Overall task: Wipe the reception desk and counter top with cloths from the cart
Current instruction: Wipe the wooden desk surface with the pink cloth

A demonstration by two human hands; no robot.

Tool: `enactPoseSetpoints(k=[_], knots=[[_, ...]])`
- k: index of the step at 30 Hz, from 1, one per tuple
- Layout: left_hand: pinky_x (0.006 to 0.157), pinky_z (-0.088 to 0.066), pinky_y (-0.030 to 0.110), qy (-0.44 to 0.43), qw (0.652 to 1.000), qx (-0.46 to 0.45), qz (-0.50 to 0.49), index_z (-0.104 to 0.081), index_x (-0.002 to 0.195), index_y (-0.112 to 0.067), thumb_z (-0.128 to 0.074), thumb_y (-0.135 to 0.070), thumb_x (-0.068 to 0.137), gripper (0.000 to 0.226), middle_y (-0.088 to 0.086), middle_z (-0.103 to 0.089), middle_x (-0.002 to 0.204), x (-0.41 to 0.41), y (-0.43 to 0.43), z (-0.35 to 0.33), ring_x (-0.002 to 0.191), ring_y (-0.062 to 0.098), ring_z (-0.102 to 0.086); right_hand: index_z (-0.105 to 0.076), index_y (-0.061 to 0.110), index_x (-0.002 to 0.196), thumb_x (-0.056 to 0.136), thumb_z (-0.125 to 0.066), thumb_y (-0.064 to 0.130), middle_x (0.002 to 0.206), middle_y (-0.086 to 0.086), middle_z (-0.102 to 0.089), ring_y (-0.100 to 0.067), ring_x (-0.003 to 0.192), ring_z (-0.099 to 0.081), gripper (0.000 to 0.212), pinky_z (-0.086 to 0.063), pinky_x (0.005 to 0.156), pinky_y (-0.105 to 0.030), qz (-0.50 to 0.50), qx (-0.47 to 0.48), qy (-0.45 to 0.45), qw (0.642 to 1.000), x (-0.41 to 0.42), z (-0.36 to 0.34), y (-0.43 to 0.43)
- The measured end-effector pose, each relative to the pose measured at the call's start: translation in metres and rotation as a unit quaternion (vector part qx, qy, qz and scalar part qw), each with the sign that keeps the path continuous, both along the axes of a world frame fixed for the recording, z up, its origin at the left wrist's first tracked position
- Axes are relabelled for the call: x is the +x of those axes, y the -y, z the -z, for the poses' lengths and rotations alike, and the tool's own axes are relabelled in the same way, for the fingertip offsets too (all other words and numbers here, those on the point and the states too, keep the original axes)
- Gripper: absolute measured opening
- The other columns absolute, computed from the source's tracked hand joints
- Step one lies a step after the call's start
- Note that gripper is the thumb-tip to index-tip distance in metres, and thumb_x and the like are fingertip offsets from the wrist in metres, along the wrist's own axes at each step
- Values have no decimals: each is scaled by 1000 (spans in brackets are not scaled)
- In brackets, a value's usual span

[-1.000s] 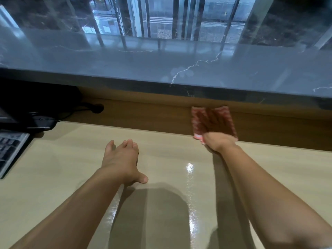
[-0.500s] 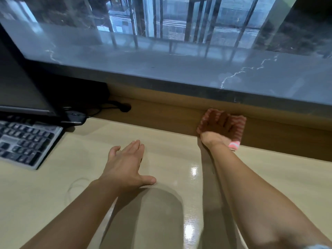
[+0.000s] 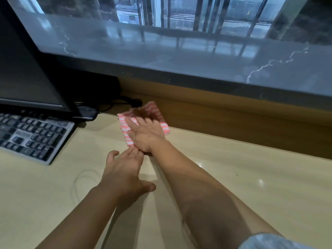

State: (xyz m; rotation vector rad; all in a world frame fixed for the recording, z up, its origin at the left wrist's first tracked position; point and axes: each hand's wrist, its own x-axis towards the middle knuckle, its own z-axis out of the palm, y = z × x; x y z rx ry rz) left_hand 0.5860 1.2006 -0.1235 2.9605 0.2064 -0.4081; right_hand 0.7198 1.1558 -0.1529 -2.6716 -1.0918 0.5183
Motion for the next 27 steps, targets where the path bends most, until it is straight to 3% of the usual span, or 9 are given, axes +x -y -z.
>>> enactPoseSetpoints(k=[3, 6, 8, 11, 14, 17, 20, 24, 27], knots=[[113, -6, 39, -31, 999, 37, -7, -20, 149, -25, -56, -78, 64, 106, -9, -14, 160, 2, 1, -2, 146, 4, -10, -15, 42, 153, 103, -20, 46, 156, 0, -32, -24, 134, -36, 50, -29, 101, -38, 19, 14, -11, 1000, 12, 3, 34], [115, -4, 40, -57, 997, 47, -11, -16, 151, -20, -59, -74, 67, 109, -4, -6, 162, 4, 5, -6, 148, 6, -5, -36, 43, 145, 102, -19, 53, 145, 2, -49, -23, 130, -46, 48, -34, 98, -40, 109, 12, -41, 993, 24, 5, 81], [116, -2, 41, -67, 996, 52, -12, -15, 152, -19, -60, -72, 71, 107, -3, -4, 162, 3, 9, -9, 148, 7, -5, -45, 37, 141, 102, -19, 53, 147, 4, -47, -23, 133, -44, 49, -34, 102, -41, 162, -26, -54, 985, 31, 5, 119], [117, 0, 42, -58, 997, 50, -13, -13, 152, -19, -58, -65, 78, 98, -2, -2, 162, -3, 15, -11, 148, 7, -1, -38, 35, 145, 103, -25, 41, 156, 1, -33, -28, 142, -31, 45, -27, 112, -46, 187, -99, -54, 976, 32, -10, 175], [117, 0, 40, -48, 998, 39, -10, -8, 154, -20, -53, -61, 84, 93, -3, 0, 162, -16, 21, -10, 148, 7, -1, -27, 29, 152, 103, -26, 47, 160, -5, -22, -30, 145, -23, 52, -20, 113, -44, 269, -102, -63, 956, 28, -21, 218], [117, -1, 39, -49, 999, 22, -8, -6, 154, -20, -52, -60, 85, 92, -3, 1, 162, -31, 22, -10, 148, 7, -2, -45, 22, 143, 103, -23, 49, 151, -8, -41, -29, 136, -40, 53, -30, 104, -38, 329, -116, -36, 936, 22, -22, 226], [116, -3, 40, -41, 999, 10, -11, -8, 153, -21, -54, -61, 84, 92, -4, 0, 162, -47, 20, -12, 148, 7, -3, -59, 22, 127, 103, -29, 34, 136, -7, -56, -31, 125, -49, 40, -31, 100, -38, 351, -132, 3, 927, 12, -23, 201], [115, -2, 38, -29, 999, 2, -15, -10, 153, -24, -53, -64, 81, 93, -6, -1, 162, -69, 16, -12, 147, 5, -2, -48, 25, 133, 101, -26, 37, 140, -9, -49, -32, 129, -41, 41, -22, 108, -44, 323, -123, 61, 936, -11, -13, 141], [112, -3, 37, -29, 999, 13, -21, -13, 152, -26, -54, -68, 76, 96, -9, -3, 162, -82, 13, -10, 147, 4, -5, -13, 25, 154, 101, -28, 44, 161, -12, -12, -33, 148, -7, 59, -2, 119, -49, 202, -84, 71, 973, -40, 2, 83]])
